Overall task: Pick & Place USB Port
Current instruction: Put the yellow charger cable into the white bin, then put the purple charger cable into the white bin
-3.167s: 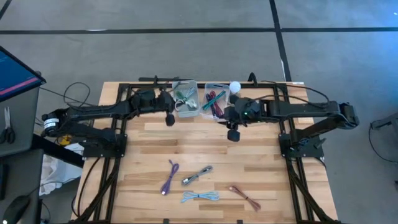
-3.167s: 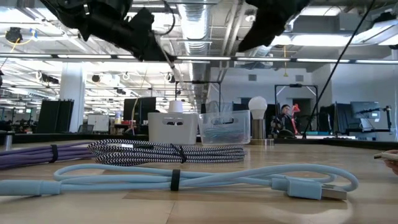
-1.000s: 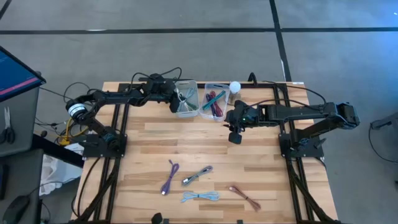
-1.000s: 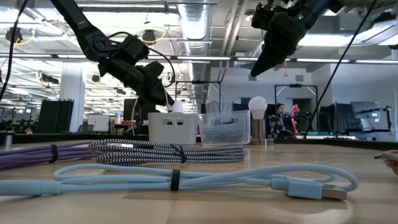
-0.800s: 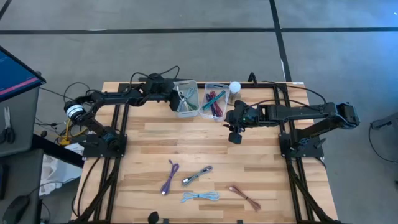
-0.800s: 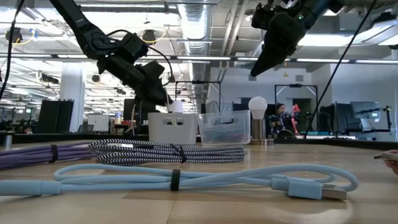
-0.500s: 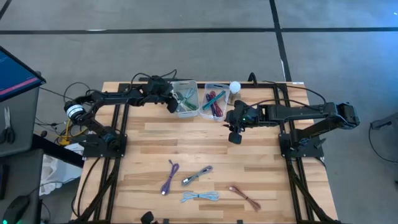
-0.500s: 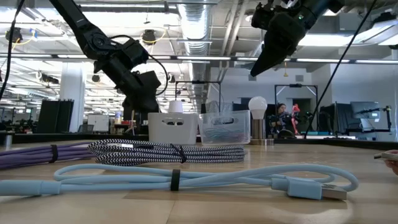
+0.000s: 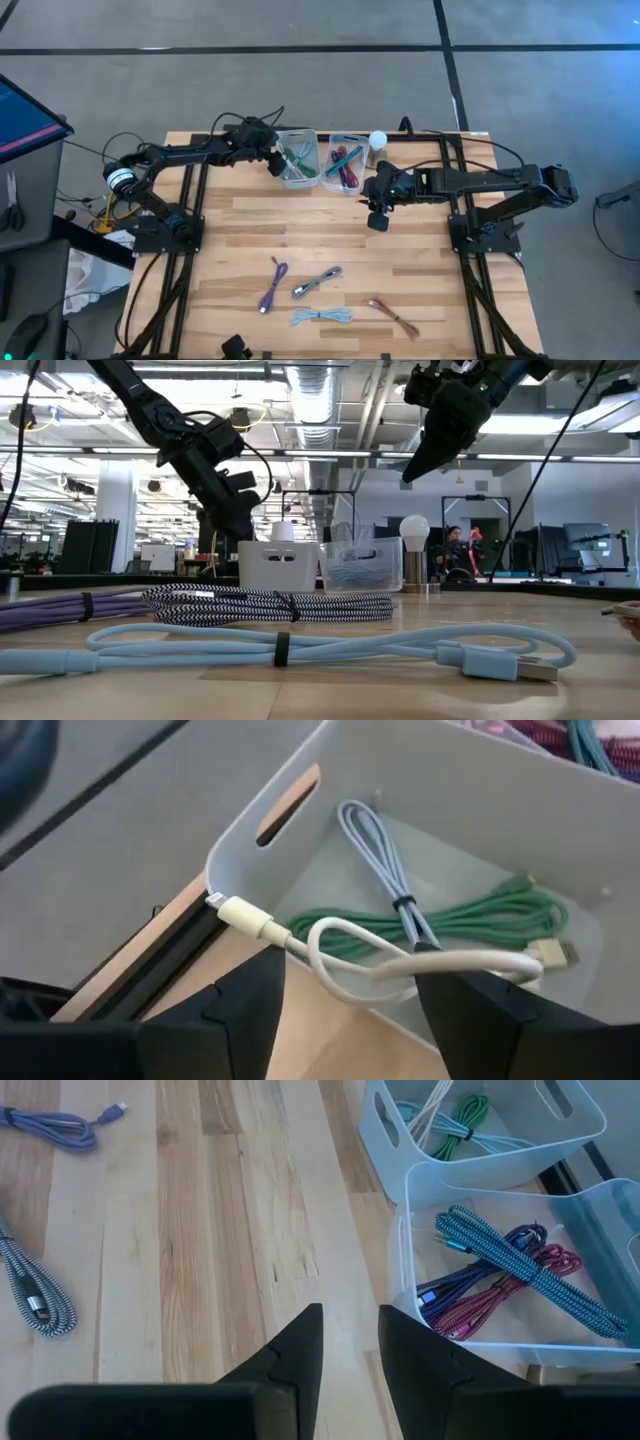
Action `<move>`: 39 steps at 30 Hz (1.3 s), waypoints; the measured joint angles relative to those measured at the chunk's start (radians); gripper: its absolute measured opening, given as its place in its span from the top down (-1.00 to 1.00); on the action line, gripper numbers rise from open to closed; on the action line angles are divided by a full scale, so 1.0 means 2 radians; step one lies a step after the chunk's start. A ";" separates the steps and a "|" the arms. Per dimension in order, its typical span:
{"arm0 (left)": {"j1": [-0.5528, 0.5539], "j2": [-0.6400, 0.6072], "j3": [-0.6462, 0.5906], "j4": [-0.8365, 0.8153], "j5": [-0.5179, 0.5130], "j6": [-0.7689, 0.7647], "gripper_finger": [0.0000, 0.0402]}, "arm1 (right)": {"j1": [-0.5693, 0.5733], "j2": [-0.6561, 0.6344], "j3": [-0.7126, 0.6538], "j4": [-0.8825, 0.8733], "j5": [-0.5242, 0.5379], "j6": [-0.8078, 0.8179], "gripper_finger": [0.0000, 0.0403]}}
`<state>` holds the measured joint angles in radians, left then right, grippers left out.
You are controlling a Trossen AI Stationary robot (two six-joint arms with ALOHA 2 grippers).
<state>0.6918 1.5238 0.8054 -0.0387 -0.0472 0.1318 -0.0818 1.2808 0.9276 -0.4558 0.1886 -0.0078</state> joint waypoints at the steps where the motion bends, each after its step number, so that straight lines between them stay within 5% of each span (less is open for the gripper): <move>1: 0.000 0.000 0.005 -0.011 0.000 0.002 -0.11 | 0.000 0.000 0.000 0.000 0.000 -0.001 0.54; 14: -0.007 0.000 0.056 -0.039 -0.018 0.037 -0.15 | -0.018 0.000 0.000 -0.001 0.000 -0.001 0.54; 29: -0.079 -0.002 0.105 -0.094 -0.014 0.034 -0.16 | -0.029 0.000 0.000 -0.002 -0.002 -0.011 0.54; 39: -0.156 -0.078 0.105 -0.139 -0.012 0.035 -0.05 | -0.029 0.000 0.000 -0.011 -0.002 -0.010 0.54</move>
<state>0.3797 1.3675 1.0145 -0.3162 -0.0713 0.2011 -0.1402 1.2808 0.9276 -0.4787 0.1848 -0.0277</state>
